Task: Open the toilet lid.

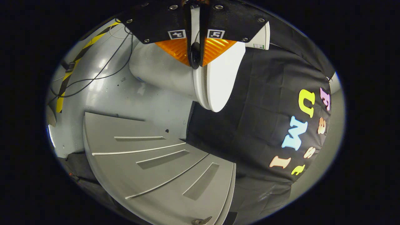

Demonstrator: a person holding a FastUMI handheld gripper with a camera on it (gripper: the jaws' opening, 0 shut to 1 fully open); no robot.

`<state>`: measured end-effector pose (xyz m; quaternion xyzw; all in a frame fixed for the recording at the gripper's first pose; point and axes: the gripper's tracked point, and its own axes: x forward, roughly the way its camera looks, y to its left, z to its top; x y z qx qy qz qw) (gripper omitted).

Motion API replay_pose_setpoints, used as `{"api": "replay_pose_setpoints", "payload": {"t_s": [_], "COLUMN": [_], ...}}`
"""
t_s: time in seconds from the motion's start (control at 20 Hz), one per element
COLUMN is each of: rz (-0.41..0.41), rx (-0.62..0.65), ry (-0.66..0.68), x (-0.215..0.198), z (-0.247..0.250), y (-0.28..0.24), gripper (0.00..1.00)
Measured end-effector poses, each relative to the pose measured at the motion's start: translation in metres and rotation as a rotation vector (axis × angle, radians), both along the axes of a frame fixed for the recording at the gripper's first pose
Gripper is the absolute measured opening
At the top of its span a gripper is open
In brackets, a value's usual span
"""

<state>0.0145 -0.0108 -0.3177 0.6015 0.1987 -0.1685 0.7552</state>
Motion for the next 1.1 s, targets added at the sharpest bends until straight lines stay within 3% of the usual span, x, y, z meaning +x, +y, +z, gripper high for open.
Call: {"api": "replay_pose_setpoints", "payload": {"t_s": [0.15,0.4,0.5,0.65,1.1], "rz": [-0.014,0.035,0.037,0.048,0.077], "rx": [-0.013,-0.029,-0.017,-0.052,-0.15], "ry": [0.015,0.054,0.061,0.057,0.019], "x": [0.003,0.003,0.002,0.003,0.009], "z": [-0.004,-0.005,-0.001,-0.002,0.061], "y": [-0.002,0.0,-0.002,-0.003,-0.001], "gripper": [0.09,0.09,0.0,0.0,0.0]}}
